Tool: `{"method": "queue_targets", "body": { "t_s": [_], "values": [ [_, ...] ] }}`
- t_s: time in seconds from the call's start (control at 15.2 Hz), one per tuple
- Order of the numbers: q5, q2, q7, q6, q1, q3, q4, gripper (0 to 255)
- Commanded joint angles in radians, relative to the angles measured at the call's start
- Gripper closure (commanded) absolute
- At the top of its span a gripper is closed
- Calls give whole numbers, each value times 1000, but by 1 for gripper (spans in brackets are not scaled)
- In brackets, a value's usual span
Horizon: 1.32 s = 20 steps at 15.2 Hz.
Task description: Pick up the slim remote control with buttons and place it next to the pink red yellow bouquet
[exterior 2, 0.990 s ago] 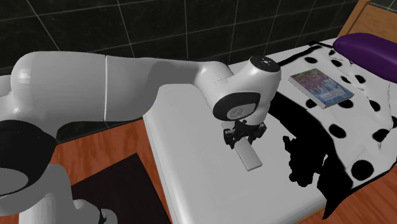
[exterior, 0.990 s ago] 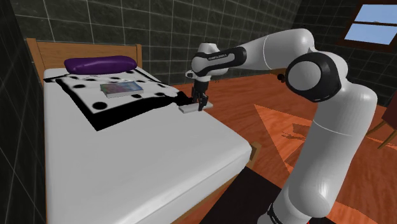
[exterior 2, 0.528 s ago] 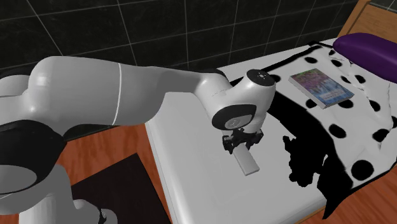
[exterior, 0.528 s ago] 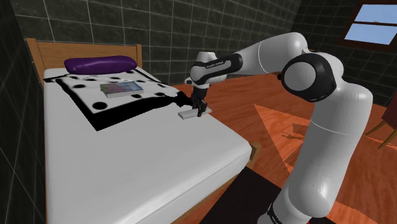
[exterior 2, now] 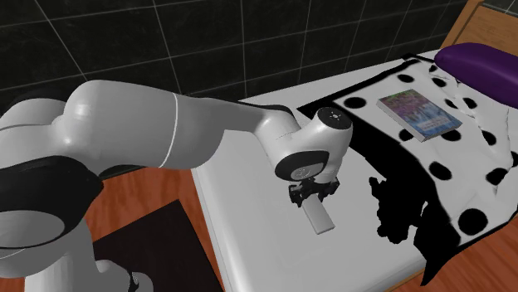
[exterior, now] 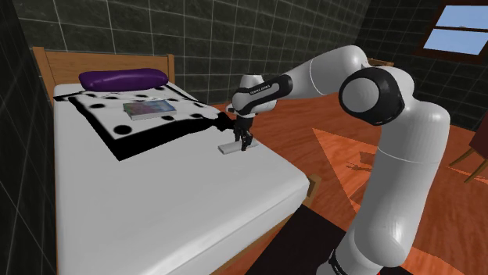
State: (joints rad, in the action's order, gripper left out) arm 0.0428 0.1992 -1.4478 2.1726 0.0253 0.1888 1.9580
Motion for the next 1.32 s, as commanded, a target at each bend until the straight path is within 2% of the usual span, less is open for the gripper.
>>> {"method": "queue_targets", "body": {
  "t_s": [0.0, 0.4, 0.92, 0.99, 1.25],
  "values": [
    [3, 11, -4, 23, 2, 0, 11, 255],
    [14, 50, -11, 92, 4, -3, 41, 255],
    [14, 50, -11, 92, 4, -3, 41, 255],
    [14, 50, -11, 91, 4, -3, 41, 0],
    [14, 50, -11, 91, 4, -3, 41, 0]
  ]
}}
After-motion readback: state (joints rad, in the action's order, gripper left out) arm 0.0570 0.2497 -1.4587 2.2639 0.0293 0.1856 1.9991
